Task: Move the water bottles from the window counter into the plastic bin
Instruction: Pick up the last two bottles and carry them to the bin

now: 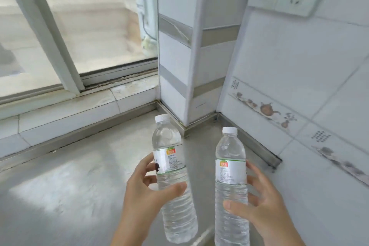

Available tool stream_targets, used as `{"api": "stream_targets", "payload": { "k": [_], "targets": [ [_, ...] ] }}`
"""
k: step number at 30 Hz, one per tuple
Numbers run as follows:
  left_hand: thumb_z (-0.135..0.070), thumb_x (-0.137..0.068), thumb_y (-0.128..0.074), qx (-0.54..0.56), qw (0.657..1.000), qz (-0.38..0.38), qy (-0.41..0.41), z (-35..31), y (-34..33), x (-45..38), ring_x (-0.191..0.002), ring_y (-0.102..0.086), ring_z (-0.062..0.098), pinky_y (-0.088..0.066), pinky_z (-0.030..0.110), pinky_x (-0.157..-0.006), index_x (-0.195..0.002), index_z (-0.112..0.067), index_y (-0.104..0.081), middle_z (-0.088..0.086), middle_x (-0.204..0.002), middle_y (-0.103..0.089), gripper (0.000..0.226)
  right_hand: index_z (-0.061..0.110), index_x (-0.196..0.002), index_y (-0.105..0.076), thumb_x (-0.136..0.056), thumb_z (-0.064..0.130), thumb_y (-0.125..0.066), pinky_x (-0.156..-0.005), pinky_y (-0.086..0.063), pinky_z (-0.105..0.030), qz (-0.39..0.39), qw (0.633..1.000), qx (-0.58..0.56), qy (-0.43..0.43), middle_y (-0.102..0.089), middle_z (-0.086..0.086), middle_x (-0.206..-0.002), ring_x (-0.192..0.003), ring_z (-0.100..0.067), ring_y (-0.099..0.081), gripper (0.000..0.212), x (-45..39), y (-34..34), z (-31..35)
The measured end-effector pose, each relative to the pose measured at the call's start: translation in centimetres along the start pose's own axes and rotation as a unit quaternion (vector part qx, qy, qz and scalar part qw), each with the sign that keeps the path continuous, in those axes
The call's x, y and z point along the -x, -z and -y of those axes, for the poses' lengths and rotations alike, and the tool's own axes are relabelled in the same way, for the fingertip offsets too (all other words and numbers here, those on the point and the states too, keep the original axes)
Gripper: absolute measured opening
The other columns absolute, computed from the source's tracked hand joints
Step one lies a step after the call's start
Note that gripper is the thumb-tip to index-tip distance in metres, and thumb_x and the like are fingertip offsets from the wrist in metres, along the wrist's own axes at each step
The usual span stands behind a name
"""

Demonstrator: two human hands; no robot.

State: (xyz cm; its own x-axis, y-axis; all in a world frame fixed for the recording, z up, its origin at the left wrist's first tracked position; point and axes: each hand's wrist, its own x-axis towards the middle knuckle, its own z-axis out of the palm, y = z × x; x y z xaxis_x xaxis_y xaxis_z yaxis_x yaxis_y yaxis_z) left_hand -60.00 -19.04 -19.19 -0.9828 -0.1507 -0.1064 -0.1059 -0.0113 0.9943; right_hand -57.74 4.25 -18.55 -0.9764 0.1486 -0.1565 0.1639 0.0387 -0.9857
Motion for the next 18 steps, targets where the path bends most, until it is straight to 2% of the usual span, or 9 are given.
{"api": "stream_targets", "payload": {
  "k": [3, 5, 7, 10, 13, 15, 18],
  "targets": [
    [-0.034, -0.028, -0.089, -0.017, 0.997, 0.074, -0.013, -0.2, -4.6, 4.1, -0.083, -0.066, 0.019, -0.057, 0.034, -0.070, -0.114, -0.040, -0.065, -0.006, -0.099, -0.067, 0.090, 0.037, -0.118, -0.058, -0.035, 0.000, -0.083, -0.060, -0.054, -0.022, -0.045, 0.999, -0.009, 0.010, -0.073, 0.000, -0.096, -0.076, -0.017, -0.074, 0.094, 5.0, 5.3, -0.3],
    [-0.035, -0.029, -0.089, -0.024, 0.992, 0.124, -0.019, -0.2, -7.7, 7.1, -0.082, -0.066, 0.015, -0.053, 0.028, -0.069, -0.114, -0.041, -0.065, -0.013, -0.092, -0.068, 0.089, 0.037, -0.120, -0.056, -0.032, 0.005, -0.084, -0.066, -0.054, -0.025, -0.079, 0.997, -0.016, 0.012, -0.071, -0.002, -0.102, -0.078, -0.016, -0.073, 0.098, 8.7, 8.7, -0.8],
    [-0.033, -0.030, -0.089, -0.030, 0.983, 0.179, -0.026, -0.1, -10.9, 10.3, -0.078, -0.065, 0.009, -0.050, 0.021, -0.067, -0.110, -0.043, -0.066, -0.019, -0.088, -0.068, 0.084, 0.042, -0.122, -0.055, -0.028, 0.015, -0.087, -0.079, -0.056, -0.038, -0.118, 0.993, -0.019, 0.011, -0.070, 0.000, -0.106, -0.085, -0.017, -0.072, 0.103, 12.7, 12.0, -1.5],
    [-0.027, -0.035, -0.091, -0.038, 0.962, 0.269, -0.040, -0.2, -16.2, 14.8, -0.077, -0.066, 0.007, -0.050, 0.016, -0.064, -0.109, -0.042, -0.068, -0.015, -0.089, -0.070, 0.080, 0.046, -0.122, -0.053, -0.032, 0.015, -0.088, -0.087, -0.054, -0.046, -0.181, 0.983, -0.023, 0.007, -0.070, 0.003, -0.107, -0.086, -0.016, -0.073, 0.101, 18.6, 17.0, -1.8],
    [-0.029, -0.034, -0.094, -0.051, 0.937, 0.342, -0.055, -0.2, -21.8, 18.7, -0.086, -0.067, 0.014, -0.050, 0.015, -0.065, -0.116, -0.037, -0.066, -0.008, -0.097, -0.071, 0.086, 0.045, -0.123, -0.053, -0.036, 0.010, -0.088, -0.078, -0.058, -0.041, -0.252, 0.967, -0.038, 0.004, -0.069, 0.002, -0.109, -0.086, -0.015, -0.073, 0.100, 23.9, 21.8, -2.1],
    [-0.031, -0.032, -0.094, -0.062, 0.915, 0.394, -0.061, -0.4, -25.6, 20.9, -0.087, -0.067, 0.010, -0.051, 0.013, -0.064, -0.121, -0.040, -0.062, -0.007, -0.102, -0.070, 0.095, 0.047, -0.121, -0.054, -0.035, 0.011, -0.089, -0.075, -0.058, -0.039, -0.306, 0.951, -0.053, 0.005, -0.069, 0.004, -0.108, -0.089, -0.016, -0.072, 0.100, 27.0, 24.6, -2.7],
    [-0.033, -0.030, -0.091, -0.062, 0.880, 0.466, -0.066, -0.7, -31.2, 24.0, -0.077, -0.064, 0.001, -0.050, 0.012, -0.061, -0.123, -0.042, -0.060, -0.007, -0.101, -0.069, 0.099, 0.048, -0.118, -0.057, -0.028, 0.014, -0.089, -0.071, -0.058, -0.038, -0.385, 0.919, -0.085, 0.007, -0.070, 0.004, -0.106, -0.091, -0.021, -0.071, 0.101, 30.8, 28.4, -3.4]
  ]
}}
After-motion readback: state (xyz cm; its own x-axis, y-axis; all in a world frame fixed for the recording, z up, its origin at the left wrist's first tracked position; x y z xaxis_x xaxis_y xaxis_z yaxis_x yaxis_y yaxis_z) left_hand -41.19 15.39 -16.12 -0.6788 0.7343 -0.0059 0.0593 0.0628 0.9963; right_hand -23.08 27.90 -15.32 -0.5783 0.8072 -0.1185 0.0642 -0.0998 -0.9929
